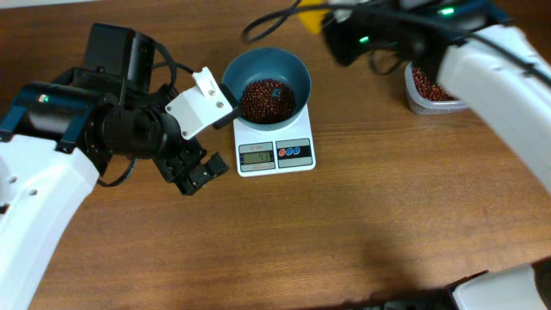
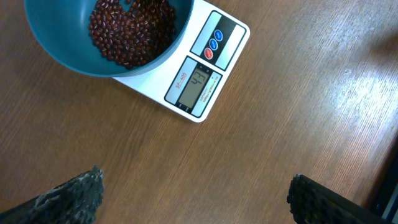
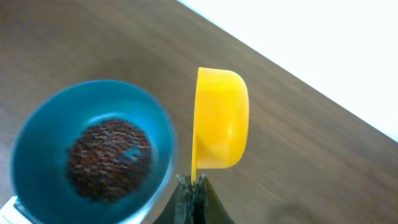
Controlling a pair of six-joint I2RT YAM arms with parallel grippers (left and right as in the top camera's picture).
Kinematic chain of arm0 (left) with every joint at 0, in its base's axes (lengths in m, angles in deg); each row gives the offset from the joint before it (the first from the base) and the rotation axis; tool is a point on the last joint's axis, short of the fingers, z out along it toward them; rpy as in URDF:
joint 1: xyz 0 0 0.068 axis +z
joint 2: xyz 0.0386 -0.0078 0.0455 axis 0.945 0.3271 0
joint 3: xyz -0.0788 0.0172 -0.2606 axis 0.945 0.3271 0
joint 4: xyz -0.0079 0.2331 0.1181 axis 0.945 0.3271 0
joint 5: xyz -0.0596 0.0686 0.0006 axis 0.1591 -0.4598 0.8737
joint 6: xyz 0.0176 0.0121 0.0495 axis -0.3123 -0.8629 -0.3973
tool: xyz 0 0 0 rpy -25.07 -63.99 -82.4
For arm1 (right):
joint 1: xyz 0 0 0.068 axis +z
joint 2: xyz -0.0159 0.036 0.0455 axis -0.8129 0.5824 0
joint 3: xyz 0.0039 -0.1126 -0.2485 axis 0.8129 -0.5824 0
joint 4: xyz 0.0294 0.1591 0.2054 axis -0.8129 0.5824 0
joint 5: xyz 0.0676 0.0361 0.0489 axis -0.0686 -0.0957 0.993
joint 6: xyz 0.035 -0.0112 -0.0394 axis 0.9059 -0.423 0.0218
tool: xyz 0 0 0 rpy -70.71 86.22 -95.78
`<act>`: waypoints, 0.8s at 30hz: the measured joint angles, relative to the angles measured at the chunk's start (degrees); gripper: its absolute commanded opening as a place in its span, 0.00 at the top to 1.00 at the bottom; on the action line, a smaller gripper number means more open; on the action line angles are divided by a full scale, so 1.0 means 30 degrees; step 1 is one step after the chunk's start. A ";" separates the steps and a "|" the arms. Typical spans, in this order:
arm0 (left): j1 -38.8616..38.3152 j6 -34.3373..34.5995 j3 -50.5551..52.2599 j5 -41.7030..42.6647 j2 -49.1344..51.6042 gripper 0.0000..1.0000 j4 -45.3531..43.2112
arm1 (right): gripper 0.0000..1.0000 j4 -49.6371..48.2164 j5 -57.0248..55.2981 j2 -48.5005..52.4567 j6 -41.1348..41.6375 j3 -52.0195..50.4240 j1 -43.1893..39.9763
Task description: Scoop item into bowl and weigh 50g on scale
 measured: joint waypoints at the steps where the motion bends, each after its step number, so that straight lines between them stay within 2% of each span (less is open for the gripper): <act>1: 0.0000 0.0000 0.0000 0.0000 0.0000 0.01 0.0000 | 0.96 0.0663 -0.0058 -0.0342 0.0182 0.0073 -0.0896; 6: 0.0000 0.0000 0.0000 0.0000 0.0000 0.01 -0.0007 | 0.96 0.5559 -0.0721 -0.0736 -0.0124 0.0284 -0.6178; 11: 0.0000 0.0007 0.0000 -0.0007 0.0000 0.01 -0.0007 | 0.96 0.6965 -0.2040 0.0138 -0.0226 0.0284 -0.9063; 14: 0.0000 0.0000 0.0000 -0.0007 0.0000 0.01 -0.0007 | 0.96 0.7774 -0.2135 0.1304 -0.0313 0.0299 -0.9515; 20: 0.0000 0.0000 0.0000 -0.0007 0.0000 0.01 -0.0007 | 0.96 0.7344 -0.2120 0.4284 -0.0379 0.0299 -0.9537; 24: 0.0000 0.0007 0.0000 -0.0007 0.0000 0.01 -0.0007 | 0.96 0.7104 -0.0998 0.4510 -0.0372 0.0299 -0.9588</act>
